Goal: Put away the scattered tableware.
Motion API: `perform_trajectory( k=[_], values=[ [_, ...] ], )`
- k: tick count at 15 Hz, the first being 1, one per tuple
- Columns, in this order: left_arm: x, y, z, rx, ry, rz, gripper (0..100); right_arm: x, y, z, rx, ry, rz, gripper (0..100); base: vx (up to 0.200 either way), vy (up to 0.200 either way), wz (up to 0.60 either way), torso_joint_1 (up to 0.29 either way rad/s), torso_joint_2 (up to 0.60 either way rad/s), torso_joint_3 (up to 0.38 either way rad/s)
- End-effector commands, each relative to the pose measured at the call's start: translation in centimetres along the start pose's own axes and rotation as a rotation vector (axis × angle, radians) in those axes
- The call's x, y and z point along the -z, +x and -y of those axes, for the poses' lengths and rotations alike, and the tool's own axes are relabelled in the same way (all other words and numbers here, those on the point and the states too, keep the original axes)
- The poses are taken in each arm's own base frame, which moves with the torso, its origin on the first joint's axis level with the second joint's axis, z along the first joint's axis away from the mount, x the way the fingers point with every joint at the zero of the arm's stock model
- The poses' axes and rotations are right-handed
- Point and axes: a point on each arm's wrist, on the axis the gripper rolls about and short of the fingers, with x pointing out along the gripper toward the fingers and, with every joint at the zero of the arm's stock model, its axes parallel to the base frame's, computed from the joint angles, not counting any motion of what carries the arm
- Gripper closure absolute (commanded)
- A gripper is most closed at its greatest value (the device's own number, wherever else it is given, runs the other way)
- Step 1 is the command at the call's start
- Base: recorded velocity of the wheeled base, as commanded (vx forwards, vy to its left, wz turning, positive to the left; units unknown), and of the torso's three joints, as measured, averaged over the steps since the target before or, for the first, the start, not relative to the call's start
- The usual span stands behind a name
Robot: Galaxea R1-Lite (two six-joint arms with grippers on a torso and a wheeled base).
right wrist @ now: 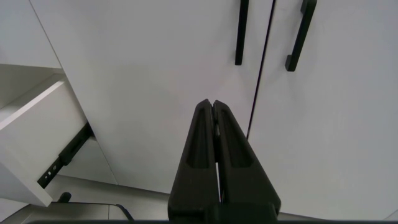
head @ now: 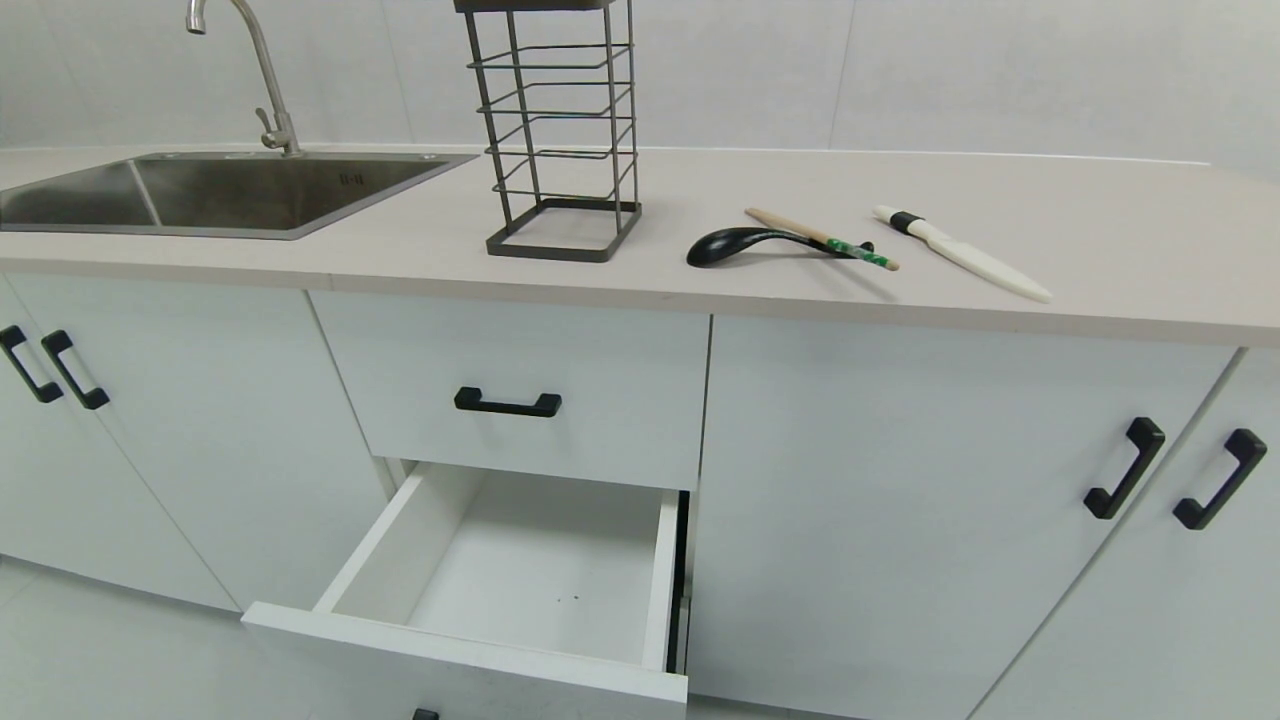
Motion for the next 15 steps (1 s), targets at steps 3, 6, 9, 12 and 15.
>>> perform_trajectory(
  k=[3,6,9,12,15],
  values=[
    [-0.01,0.01,0.0,0.0,0.0,-0.001,0,-0.01,0.01,0.0,0.0,0.0,-0.002,100,0.0,0.0,0.0,0.0,0.0,0.0],
    [-0.01,0.01,0.0,0.0,0.0,-0.001,0,-0.01,0.01,0.0,0.0,0.0,-0.002,100,0.0,0.0,0.0,0.0,0.0,0.0],
    [-0.01,0.01,0.0,0.0,0.0,-0.001,0,-0.01,0.02,0.0,0.0,0.0,-0.003,100,0.0,0.0,0.2,0.001,0.0,0.001],
    [-0.01,0.01,0.0,0.0,0.0,-0.001,0,-0.01,0.01,0.0,0.001,0.0,-0.002,100,0.0,0.0,0.4,0.002,0.0,0.005],
    [-0.01,0.01,0.0,0.0,0.0,-0.001,0,-0.01,0.01,0.0,0.003,-0.001,-0.002,100,0.0,0.0,0.0,0.0,0.0,0.0]
  ],
)
